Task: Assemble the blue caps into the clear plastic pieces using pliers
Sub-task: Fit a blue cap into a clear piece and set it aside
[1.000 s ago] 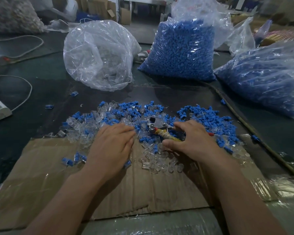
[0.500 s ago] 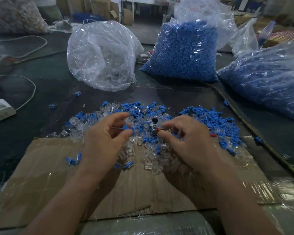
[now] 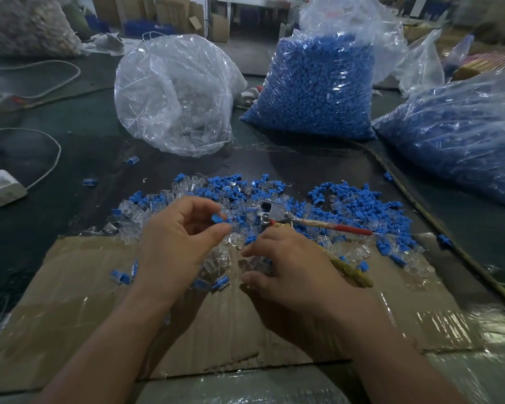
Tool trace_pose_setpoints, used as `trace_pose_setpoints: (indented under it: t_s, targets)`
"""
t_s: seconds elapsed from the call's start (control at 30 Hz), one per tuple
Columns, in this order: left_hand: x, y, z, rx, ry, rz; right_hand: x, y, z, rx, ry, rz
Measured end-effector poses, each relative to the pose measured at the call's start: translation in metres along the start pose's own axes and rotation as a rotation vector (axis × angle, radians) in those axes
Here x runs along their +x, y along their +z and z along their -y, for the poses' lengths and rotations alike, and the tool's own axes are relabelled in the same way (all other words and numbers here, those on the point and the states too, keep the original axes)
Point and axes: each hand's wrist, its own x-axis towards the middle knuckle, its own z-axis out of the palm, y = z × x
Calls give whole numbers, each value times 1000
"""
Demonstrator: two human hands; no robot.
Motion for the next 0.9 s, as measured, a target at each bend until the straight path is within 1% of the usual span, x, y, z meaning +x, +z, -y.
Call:
trace_pose_setpoints:
  t_s: [0.2, 0.4, 0.5, 0.6, 0.7, 0.8, 0.9]
  targets:
    - [-3, 1, -3, 40, 12, 52, 0, 3, 2, -13, 9, -20]
    - [-5, 3, -6, 73, -2, 103, 2, 4, 1, 42, 18, -18]
    - [-5, 3, -7, -12, -59, 115, 2, 6, -1, 83, -4, -102]
    - [-2, 0, -8, -216, -149, 169, 2, 3, -1, 245, 11, -272]
    - [-2, -1, -8, -382, -224, 302, 1, 3, 0, 433, -1, -422]
    - [-4, -1, -8, -440, -273, 419, 0, 5, 1, 571, -2, -461]
    - [-4, -2, -6, -413, -299, 433, -1, 4, 0, 655, -21, -403]
